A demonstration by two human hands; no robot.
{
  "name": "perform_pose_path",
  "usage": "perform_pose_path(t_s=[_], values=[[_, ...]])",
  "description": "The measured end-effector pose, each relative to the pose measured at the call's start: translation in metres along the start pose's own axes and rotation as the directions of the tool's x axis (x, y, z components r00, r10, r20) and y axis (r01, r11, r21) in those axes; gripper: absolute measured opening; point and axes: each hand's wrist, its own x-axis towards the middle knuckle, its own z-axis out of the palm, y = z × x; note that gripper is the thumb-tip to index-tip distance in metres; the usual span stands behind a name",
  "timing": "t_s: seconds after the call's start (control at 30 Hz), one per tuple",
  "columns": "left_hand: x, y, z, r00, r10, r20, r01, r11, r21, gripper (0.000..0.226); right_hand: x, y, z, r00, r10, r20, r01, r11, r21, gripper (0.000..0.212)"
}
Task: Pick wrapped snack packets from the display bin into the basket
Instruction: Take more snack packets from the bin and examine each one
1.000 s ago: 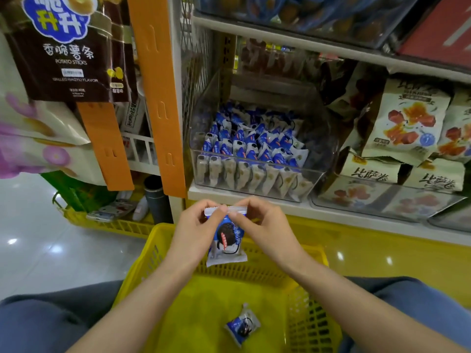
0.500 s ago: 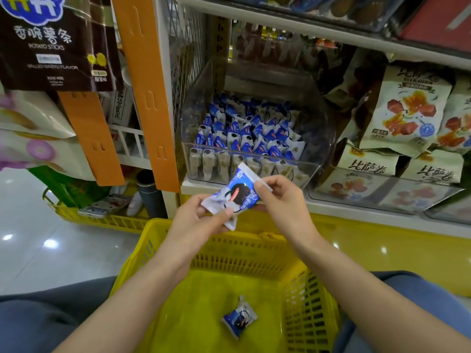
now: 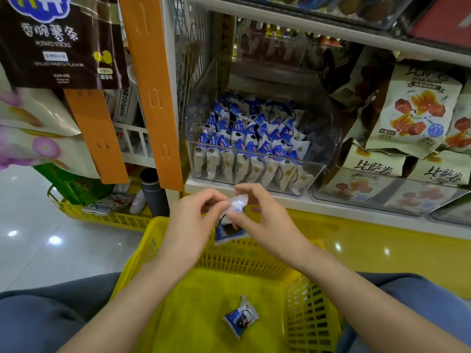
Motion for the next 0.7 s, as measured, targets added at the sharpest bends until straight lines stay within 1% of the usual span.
perform_pose_path(t_s=[0.07, 0.13, 0.2, 0.27, 0.33, 0.37, 0.43, 0.47, 0.53, 0.57, 0.6, 0.63, 0.7], values=[[-0.002, 0.000, 0.005, 1.000, 0.001, 0.025, -0.002, 1.000, 0.020, 0.014, 0.001, -0.001, -0.002, 0.999, -0.022, -0.040, 0.024, 0.999, 0.040, 0.020], [-0.003, -0.001, 0.009, 0.999, -0.040, -0.001, 0.040, 0.999, -0.023, 0.015, 0.002, 0.000, -0.003, 0.998, 0.007, -0.069, 0.000, 0.995, 0.102, 0.004], [-0.004, -0.001, 0.011, 0.994, -0.109, -0.018, 0.106, 0.987, -0.118, 0.016, 0.004, 0.002, -0.004, 0.993, 0.075, -0.087, -0.061, 0.986, 0.158, 0.002], [-0.003, 0.000, 0.012, 0.990, -0.139, 0.005, 0.138, 0.979, -0.152, 0.015, 0.004, 0.003, -0.005, 0.989, 0.127, -0.076, -0.107, 0.970, 0.217, 0.002], [-0.003, 0.000, 0.012, 0.987, -0.157, 0.028, 0.159, 0.972, -0.171, 0.016, 0.004, 0.003, -0.005, 0.991, 0.115, -0.069, -0.095, 0.966, 0.240, 0.007], [-0.002, 0.000, 0.011, 0.983, -0.177, 0.036, 0.181, 0.962, -0.203, 0.017, 0.003, 0.002, -0.004, 0.994, 0.073, -0.079, -0.055, 0.977, 0.208, 0.008], [-0.001, 0.000, 0.011, 0.971, -0.232, 0.063, 0.240, 0.927, -0.288, 0.018, -0.001, -0.001, -0.004, 0.992, -0.066, -0.107, 0.073, 0.995, 0.072, 0.007], [-0.001, 0.000, 0.010, 0.965, -0.251, 0.082, 0.264, 0.911, -0.316, 0.018, -0.003, -0.002, -0.005, 0.982, -0.149, -0.114, 0.147, 0.989, -0.028, 0.005], [-0.002, 0.000, 0.011, 0.958, -0.264, 0.114, 0.288, 0.896, -0.339, 0.020, -0.005, -0.003, -0.006, 0.951, -0.291, -0.105, 0.258, 0.935, -0.245, 0.007], [-0.002, 0.000, 0.011, 0.956, -0.266, 0.126, 0.294, 0.892, -0.343, 0.019, -0.006, -0.003, -0.007, 0.940, -0.324, -0.104, 0.278, 0.908, -0.315, 0.009], [-0.002, 0.000, 0.011, 0.954, -0.270, 0.132, 0.300, 0.889, -0.346, 0.019, -0.006, -0.003, -0.007, 0.935, -0.335, -0.116, 0.278, 0.895, -0.348, 0.010], [-0.002, 0.000, 0.011, 0.954, -0.270, 0.130, 0.298, 0.889, -0.347, 0.018, -0.006, -0.003, -0.008, 0.932, -0.334, -0.139, 0.268, 0.896, -0.354, 0.010], [-0.001, -0.001, 0.012, 0.965, -0.247, 0.086, 0.262, 0.915, -0.308, 0.011, -0.005, -0.002, -0.008, 0.933, -0.296, -0.203, 0.228, 0.926, -0.301, 0.010]])
